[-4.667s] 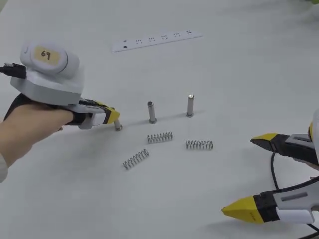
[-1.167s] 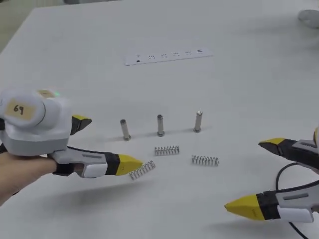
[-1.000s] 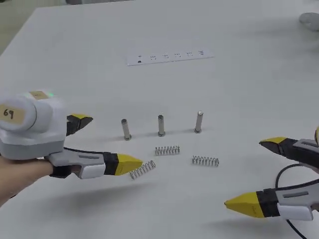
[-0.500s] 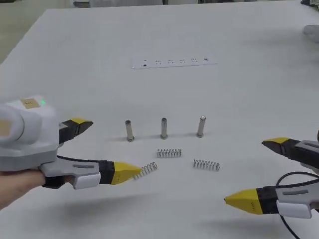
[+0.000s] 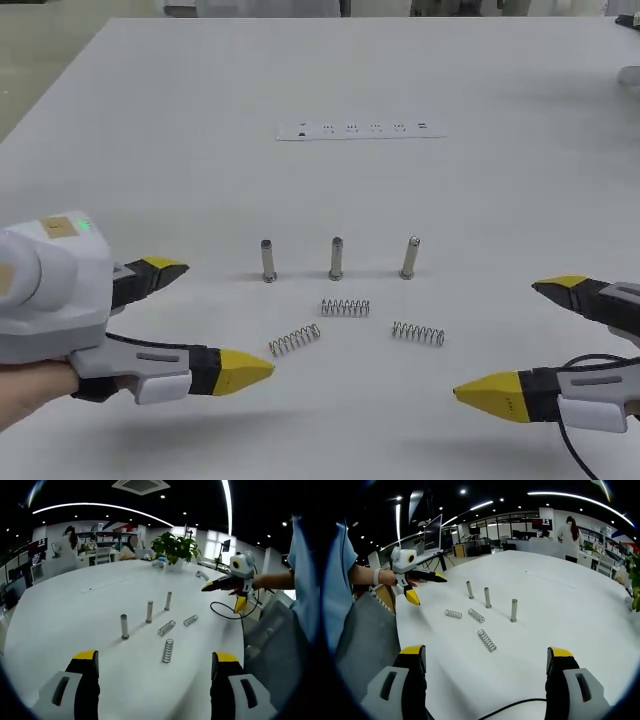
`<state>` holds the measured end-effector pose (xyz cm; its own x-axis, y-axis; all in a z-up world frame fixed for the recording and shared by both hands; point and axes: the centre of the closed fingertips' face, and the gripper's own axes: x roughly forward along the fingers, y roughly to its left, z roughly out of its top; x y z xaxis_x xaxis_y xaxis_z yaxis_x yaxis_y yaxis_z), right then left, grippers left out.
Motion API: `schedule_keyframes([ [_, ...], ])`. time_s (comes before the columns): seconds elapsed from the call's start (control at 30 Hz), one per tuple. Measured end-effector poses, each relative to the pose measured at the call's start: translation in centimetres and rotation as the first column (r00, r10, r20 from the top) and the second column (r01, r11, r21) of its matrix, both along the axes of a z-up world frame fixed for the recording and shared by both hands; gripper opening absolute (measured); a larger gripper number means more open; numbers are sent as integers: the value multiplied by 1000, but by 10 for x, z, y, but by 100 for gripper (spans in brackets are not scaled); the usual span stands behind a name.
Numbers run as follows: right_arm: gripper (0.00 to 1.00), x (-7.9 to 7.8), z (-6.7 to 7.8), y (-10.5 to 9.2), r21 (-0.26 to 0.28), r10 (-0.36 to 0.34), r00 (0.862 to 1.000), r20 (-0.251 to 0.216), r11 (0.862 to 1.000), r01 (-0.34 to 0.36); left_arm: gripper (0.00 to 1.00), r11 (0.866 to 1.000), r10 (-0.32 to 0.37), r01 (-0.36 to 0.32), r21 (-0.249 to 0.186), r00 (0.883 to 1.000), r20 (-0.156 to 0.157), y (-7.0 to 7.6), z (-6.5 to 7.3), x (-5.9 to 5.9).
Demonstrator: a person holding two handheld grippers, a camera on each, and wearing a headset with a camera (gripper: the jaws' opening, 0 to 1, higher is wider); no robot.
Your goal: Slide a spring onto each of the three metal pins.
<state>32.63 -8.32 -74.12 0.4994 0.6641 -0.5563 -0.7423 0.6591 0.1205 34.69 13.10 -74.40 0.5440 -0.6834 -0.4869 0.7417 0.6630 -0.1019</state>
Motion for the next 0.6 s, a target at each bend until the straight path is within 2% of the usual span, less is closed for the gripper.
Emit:
schedule_keyframes([
  [0.27, 99, 2, 4, -1, -3, 2, 1000, 5, 1000, -2, 78, 1000, -15, 14, -15, 1000, -6, -5, -9, -9],
  [0.33, 99, 2, 4, -2, -8, 1, 1000, 4, 1000, -1, 75, 999, -12, 12, -39, 1000, -10, -7, -10, -9],
  [0.43, 99, 0, 3, -3, -12, 0, 1000, -1, 1000, 0, 68, 999, -24, 25, -42, 1000, 10, -9, -12, -7],
  [0.6, 99, -2, 1, -4, -19, 1, 1000, -10, 1000, -1, 59, 998, -63, 63, -14, 998, 6, -11, -22, -6],
])
